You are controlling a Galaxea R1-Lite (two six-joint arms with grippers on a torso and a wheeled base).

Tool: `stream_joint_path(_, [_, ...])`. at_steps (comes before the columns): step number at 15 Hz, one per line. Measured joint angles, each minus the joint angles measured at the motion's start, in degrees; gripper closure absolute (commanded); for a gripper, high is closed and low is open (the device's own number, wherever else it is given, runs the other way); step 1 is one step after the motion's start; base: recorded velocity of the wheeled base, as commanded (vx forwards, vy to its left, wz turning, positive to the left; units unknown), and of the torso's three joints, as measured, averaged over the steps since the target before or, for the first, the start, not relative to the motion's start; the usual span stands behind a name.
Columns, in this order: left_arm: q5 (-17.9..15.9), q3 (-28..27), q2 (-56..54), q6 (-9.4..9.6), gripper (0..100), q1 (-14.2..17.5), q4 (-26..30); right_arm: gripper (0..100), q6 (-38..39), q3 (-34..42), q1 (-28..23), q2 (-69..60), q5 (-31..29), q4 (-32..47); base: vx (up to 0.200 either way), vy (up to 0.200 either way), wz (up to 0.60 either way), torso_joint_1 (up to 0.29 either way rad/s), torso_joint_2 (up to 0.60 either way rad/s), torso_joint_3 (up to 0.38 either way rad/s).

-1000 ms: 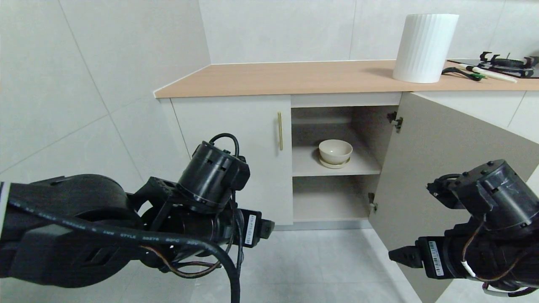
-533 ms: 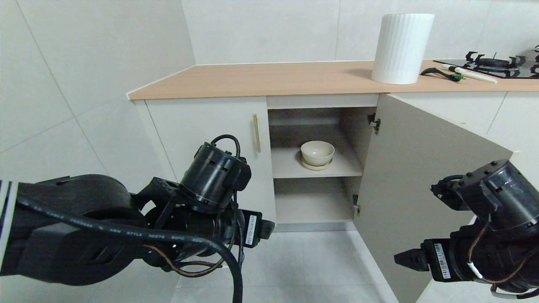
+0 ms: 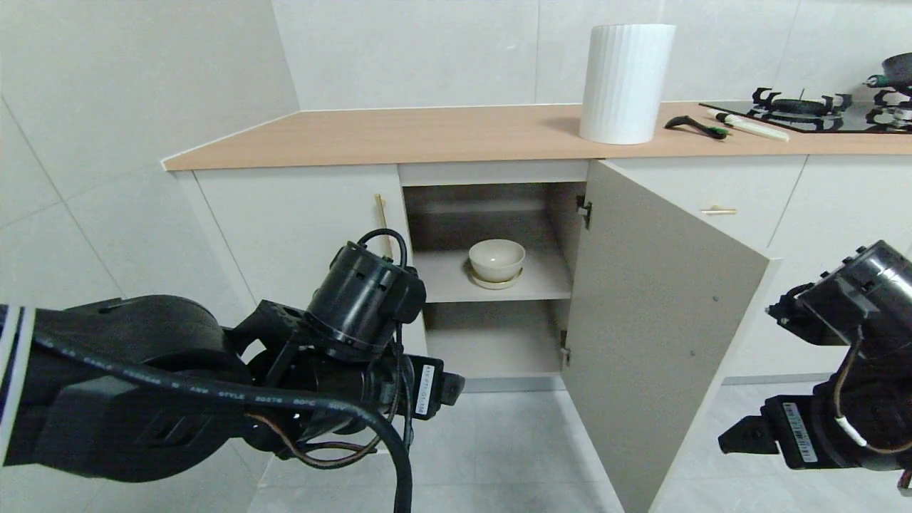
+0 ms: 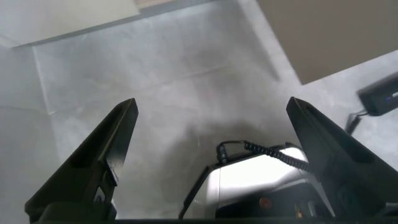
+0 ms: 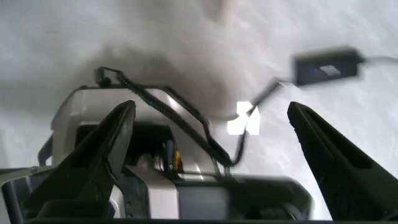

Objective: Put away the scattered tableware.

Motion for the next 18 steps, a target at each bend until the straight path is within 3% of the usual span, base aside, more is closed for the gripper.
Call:
stream_joint_path(4, [0.0,0.0,0.02,0.0,0,-0.02,-0.1,0,-2.68,-2.97,-9.23,0.24,-2.46,1.51,0.0,0.0,0.0,0.0,0.0,0.0])
stream_joint_path(7, [0.0,0.0,0.02,0.0,0,-0.02,-0.1,0,-3.17,-3.94,-14.74,2.15,-7.34,-3.39,0.0,0.0,0.0,0.0,0.0,0.0])
stream_joint_path(12, [0.0,-0.1,-0.22,0.0,0,-0.02,-0.05,0,1.69,-3.34,-18.99,9.09,-8.24,-18.66,0.0,0.0,0.0,0.0,0.0,0.0])
stream_joint_path(18, [-0.04,-0.3,-1.34,-0.04,0,1.66,-1.12,0,4.38,-3.25,-20.0,15.43,-7.3,-25.26,0.0,0.0,0.0,0.0,0.0,0.0])
